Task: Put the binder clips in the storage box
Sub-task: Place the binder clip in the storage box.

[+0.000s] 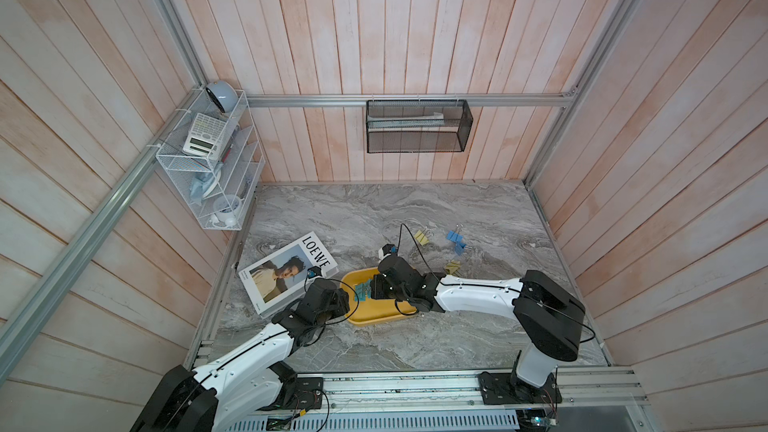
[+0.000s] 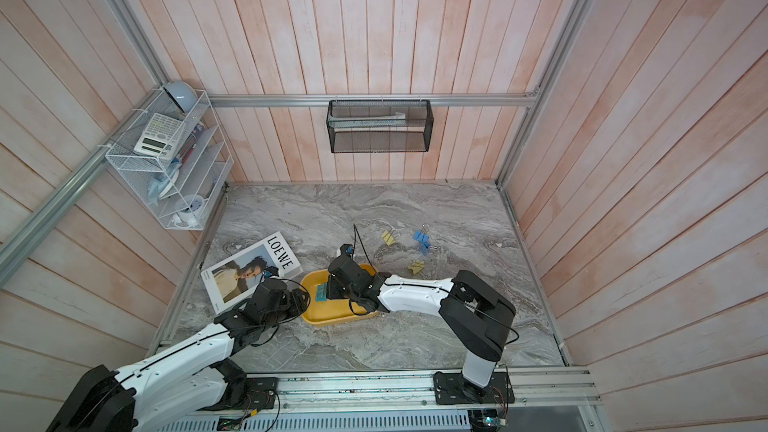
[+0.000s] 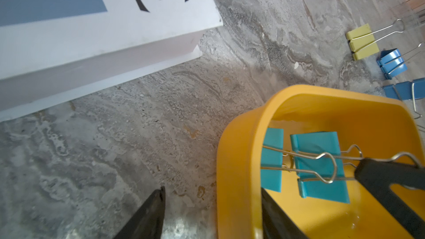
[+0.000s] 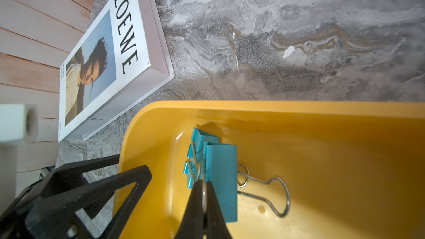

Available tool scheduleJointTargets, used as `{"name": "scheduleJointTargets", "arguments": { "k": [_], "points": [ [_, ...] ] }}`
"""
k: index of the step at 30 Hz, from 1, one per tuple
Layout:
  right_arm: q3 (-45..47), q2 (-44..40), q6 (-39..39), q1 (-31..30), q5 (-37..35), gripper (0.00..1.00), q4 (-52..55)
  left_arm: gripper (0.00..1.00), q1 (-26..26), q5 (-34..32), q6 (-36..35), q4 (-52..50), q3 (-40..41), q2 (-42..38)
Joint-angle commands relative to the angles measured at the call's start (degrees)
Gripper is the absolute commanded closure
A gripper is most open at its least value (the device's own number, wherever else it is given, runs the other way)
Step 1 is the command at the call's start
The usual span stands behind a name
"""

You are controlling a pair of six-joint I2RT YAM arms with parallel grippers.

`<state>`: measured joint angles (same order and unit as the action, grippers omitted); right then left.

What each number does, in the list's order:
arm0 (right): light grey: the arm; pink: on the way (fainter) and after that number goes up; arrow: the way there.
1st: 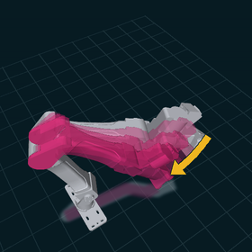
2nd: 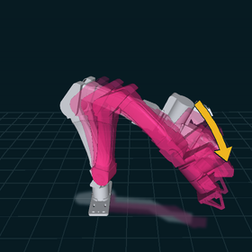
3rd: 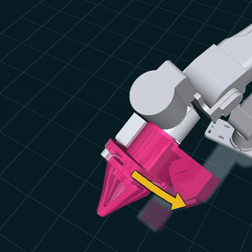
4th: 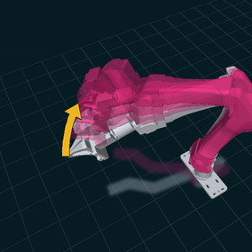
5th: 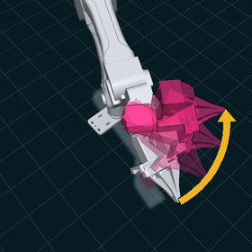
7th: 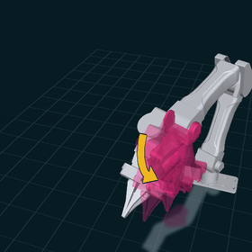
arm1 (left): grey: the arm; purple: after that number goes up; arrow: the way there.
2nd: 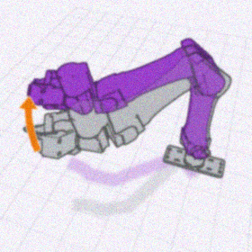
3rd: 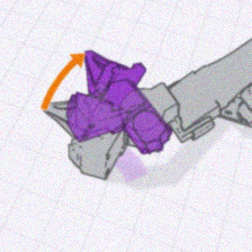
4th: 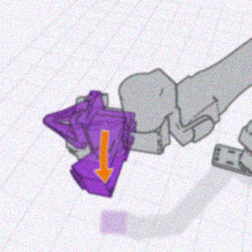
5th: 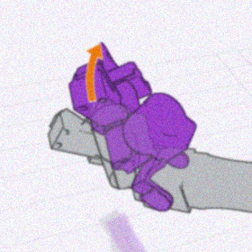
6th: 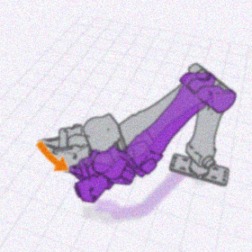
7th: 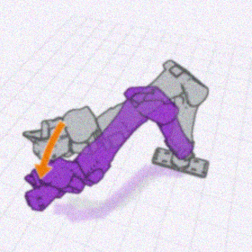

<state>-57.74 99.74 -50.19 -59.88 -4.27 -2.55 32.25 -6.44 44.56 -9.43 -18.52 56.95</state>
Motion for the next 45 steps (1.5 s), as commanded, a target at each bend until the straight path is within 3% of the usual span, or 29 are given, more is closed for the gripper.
{"name": "scheduleJointTargets", "arguments": {
  "k": [1, 12, 28, 34, 37, 45],
  "points": [
    [1.17, 1.13, -1.52, -0.41, -1.88, 1.0, -1.72, 0.35, -0.26, -0.16, -1.14, 0.13, 0.84, 0.35],
    [1.07, 3.02, -2.7, -0.42, -4.33, 1.0, -3.76, 0.35, -0.26, -0.3, -1.23, -0.15, 0.75, 0.24],
    [-1.33, 6.76, -2.63, -0.48, -2.64, 1.0, -5.35, 0.35, -0.24, -0.64, -1.49, -0.34, 0.79, 0.2],
    [-0.21, 6.02, -2.16, -0.42, -2.18, 0.77, -5.14, 0.34, -0.25, -0.78, -1.49, -0.61, 0.54, 0.09],
    [-0.83, 5.13, -0.62, -0.42, -2.15, 0.7, -2.22, 0.34, -0.21, -0.82, -1.42, -0.5, 0.62, 0.1],
    [0.13, -1.81, 3.76, 0.16, -3.99, 0.64, 4.84, 0.34, -0.21, -1.3, -1.65, -1.01, -0.03, 0.62]
  ]
}}
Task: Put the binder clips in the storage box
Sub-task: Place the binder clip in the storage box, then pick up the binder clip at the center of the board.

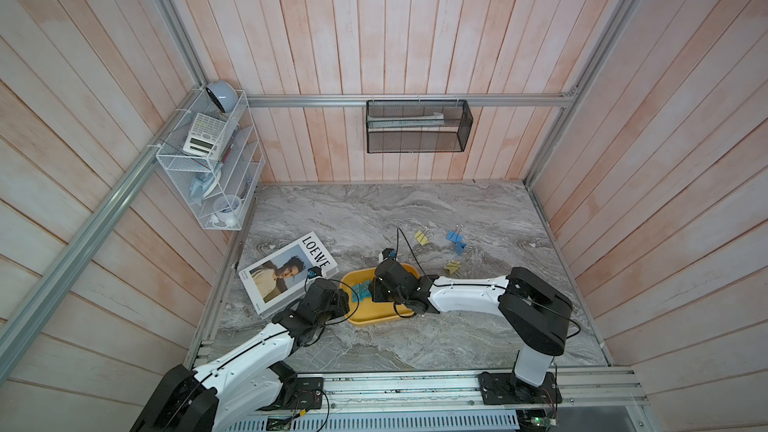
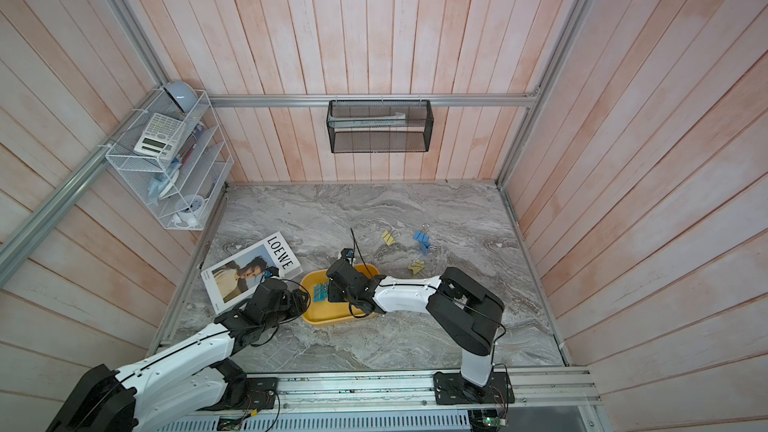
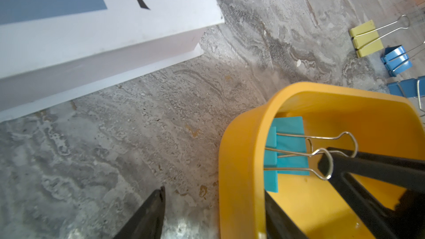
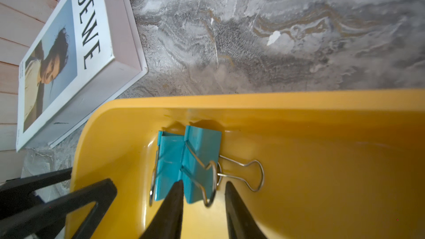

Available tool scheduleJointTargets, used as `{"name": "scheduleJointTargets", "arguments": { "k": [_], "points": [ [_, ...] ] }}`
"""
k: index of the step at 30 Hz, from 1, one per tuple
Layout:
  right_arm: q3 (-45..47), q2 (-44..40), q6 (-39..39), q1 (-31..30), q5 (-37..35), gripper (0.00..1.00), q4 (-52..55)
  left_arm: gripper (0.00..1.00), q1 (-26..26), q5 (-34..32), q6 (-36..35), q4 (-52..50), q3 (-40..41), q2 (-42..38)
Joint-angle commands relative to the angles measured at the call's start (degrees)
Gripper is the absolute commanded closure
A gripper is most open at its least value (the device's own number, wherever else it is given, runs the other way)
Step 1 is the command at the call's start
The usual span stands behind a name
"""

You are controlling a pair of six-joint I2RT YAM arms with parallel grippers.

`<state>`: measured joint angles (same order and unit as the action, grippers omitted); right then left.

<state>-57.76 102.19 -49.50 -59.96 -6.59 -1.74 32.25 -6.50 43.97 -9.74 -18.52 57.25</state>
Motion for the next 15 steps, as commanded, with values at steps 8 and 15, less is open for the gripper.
{"name": "scheduleJointTargets", "arguments": {
  "k": [8, 15],
  "points": [
    [-1.19, -18.66, 19.1, 7.47, -7.4, 0.62, 16.6, 0.34, -0.26, -1.28, -1.16, -1.78, -0.63, -0.09],
    [-11.24, -8.27, 32.15, 38.13, 18.6, 0.63, 20.1, 0.33, -0.26, -0.97, -1.82, -1.62, 0.06, -2.62]
  ]
}}
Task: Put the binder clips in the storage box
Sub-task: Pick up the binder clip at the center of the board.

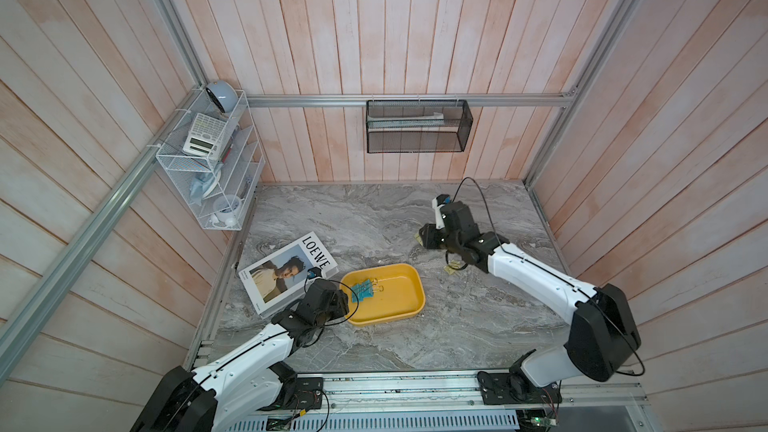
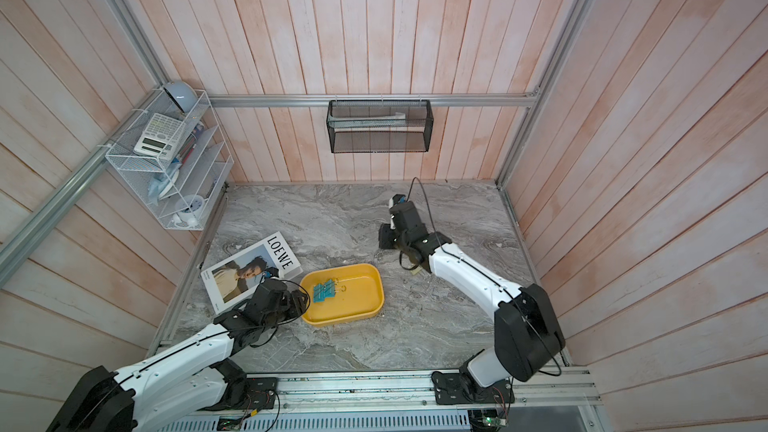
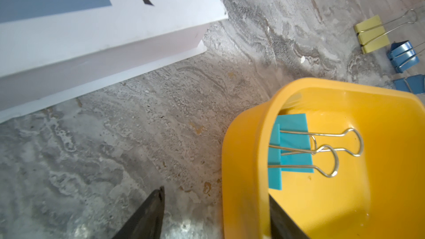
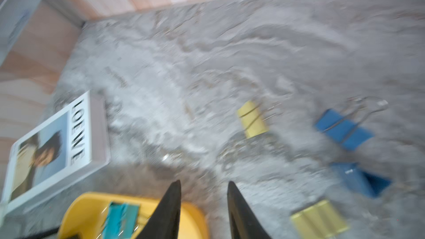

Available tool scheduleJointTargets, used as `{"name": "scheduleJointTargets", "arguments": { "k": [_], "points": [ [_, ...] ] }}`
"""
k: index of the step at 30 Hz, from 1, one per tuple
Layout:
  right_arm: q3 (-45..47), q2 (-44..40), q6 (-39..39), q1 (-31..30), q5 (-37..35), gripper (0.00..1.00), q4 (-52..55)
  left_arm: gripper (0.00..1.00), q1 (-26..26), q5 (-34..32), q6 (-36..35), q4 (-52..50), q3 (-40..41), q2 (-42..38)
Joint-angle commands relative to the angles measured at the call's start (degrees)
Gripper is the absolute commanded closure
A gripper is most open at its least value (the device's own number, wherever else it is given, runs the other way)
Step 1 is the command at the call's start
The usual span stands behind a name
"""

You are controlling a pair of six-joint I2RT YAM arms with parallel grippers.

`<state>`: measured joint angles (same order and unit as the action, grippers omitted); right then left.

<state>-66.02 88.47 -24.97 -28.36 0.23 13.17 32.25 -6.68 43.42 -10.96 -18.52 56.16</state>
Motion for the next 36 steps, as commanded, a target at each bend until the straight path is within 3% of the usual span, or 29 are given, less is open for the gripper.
{"name": "scheduleJointTargets", "arguments": {
  "k": [1, 4, 9, 13, 23, 27, 32, 36],
  "points": [
    [-4.86, 8.35, 8.12, 9.11, 17.18, 0.63, 4.52, 0.33, -0.26, -0.67, -1.4, -0.31, 0.23, -1.98],
    [-9.29, 16.03, 8.24, 12.8, 24.67, 0.63, 2.83, 0.32, -0.3, -0.48, -1.76, -0.37, 0.29, -2.83],
    [-14.51, 24.55, 9.96, 13.56, 28.73, 0.63, 2.43, 0.32, -0.35, 0.11, -2.07, -0.68, -0.12, -2.54],
    [-15.41, 27.8, 8.59, 13.55, 33.04, 0.63, -0.35, 0.32, -0.35, 0.03, -2.02, -0.16, 0.1, -2.03],
    [-16.21, 31.45, 7.72, 13.68, 34.24, 0.64, -3.15, 0.32, -0.43, 0.32, -1.89, 1.19, 0.37, -0.48],
    [-17.48, 33.51, 7.25, 13.75, 34.62, 0.75, -2.7, 0.32, -0.43, 0.23, -2.02, 0.97, 0.17, -0.53],
    [-16.3, 32.8, 6.94, 13.65, 33.39, 0.99, -3.23, 0.32, -0.43, 0.02, -2.11, 0.41, 0.2, -0.79],
    [-14.84, 29.9, 6.37, 13.79, 32.53, 1.0, -3.41, 0.32, -0.43, 0.38, -2.28, 0.5, 0.21, -0.89]
  ]
}}
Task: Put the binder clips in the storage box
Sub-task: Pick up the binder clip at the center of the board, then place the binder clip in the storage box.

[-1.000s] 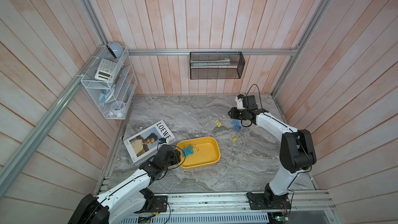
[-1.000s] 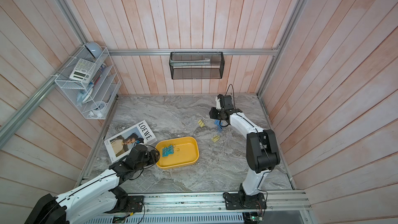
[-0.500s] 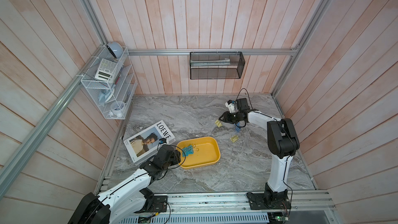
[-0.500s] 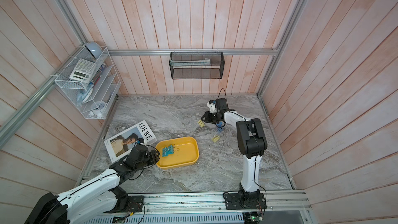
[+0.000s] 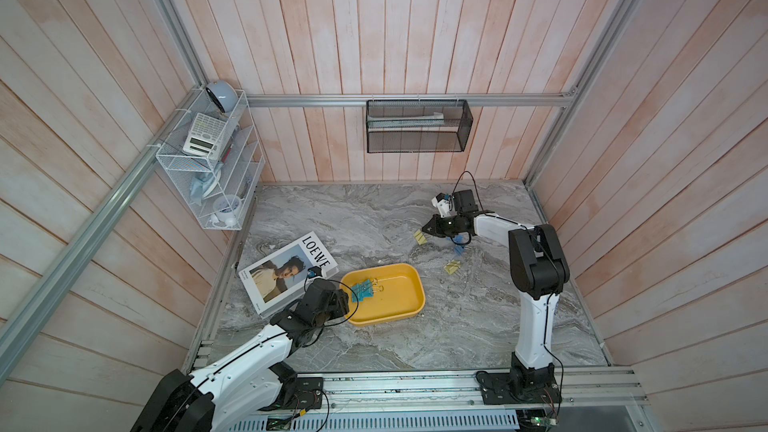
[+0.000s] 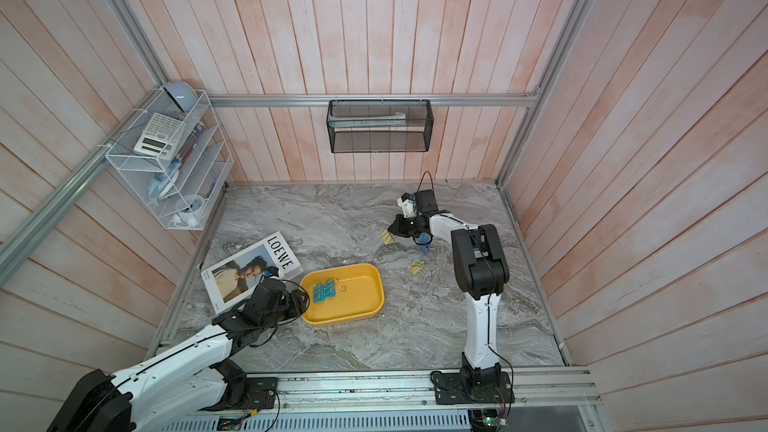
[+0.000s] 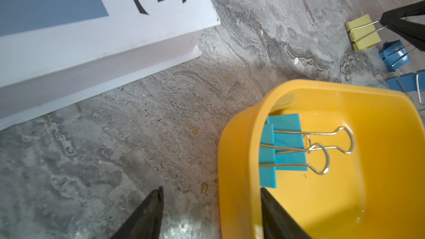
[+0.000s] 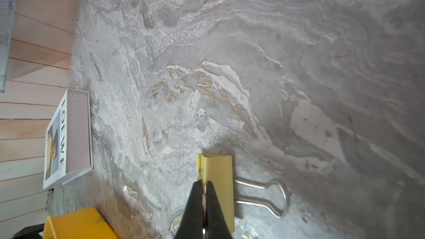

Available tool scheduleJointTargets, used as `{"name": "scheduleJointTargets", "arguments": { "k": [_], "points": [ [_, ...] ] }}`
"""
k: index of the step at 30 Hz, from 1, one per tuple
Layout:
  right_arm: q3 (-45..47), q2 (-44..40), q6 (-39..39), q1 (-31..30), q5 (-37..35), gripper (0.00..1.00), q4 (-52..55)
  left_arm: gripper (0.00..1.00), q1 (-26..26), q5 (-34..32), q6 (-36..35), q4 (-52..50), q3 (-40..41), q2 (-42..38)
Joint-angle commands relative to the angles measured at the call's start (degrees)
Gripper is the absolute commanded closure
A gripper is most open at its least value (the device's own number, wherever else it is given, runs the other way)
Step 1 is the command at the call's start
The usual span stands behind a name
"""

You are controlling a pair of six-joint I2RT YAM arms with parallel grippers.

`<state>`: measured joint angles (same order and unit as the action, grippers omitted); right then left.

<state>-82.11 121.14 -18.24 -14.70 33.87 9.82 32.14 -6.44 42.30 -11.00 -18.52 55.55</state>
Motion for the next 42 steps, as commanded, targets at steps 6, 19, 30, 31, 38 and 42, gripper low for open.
{"name": "scheduleJointTargets", "arguments": {
  "k": [6, 19, 30, 31, 38, 42],
  "points": [
    [6.59, -12.84, -3.39, -0.09, -3.48, 1.0, -2.06, 0.32, -0.32, 0.28, -1.26, 0.81, 0.36, -0.48],
    [22.44, -36.53, -11.63, -23.29, -21.19, 1.0, 0.05, 0.32, -0.41, 0.94, -1.28, 2.72, 0.96, 0.08],
    [28.11, -31.15, -22.98, -35.26, -31.1, 1.0, -7.69, 0.32, -0.41, 0.99, -1.35, 2.79, 0.96, -0.02],
    [28.35, -30.86, -23.43, -35.78, -31.84, 1.0, -8.27, 0.32, -0.41, 1.07, -1.35, 2.83, 1.01, -0.07],
    [29.15, -27.8, -26.18, -37.58, -35.09, 1.0, -13.25, 0.32, -0.41, 1.42, -1.43, 3.26, 1.45, 0.18],
    [28.02, -24.97, -26.65, -38.29, -35.3, 1.0, -14.26, 0.32, -0.41, 1.6, -1.61, 3.18, 1.3, 0.02]
  ]
}}
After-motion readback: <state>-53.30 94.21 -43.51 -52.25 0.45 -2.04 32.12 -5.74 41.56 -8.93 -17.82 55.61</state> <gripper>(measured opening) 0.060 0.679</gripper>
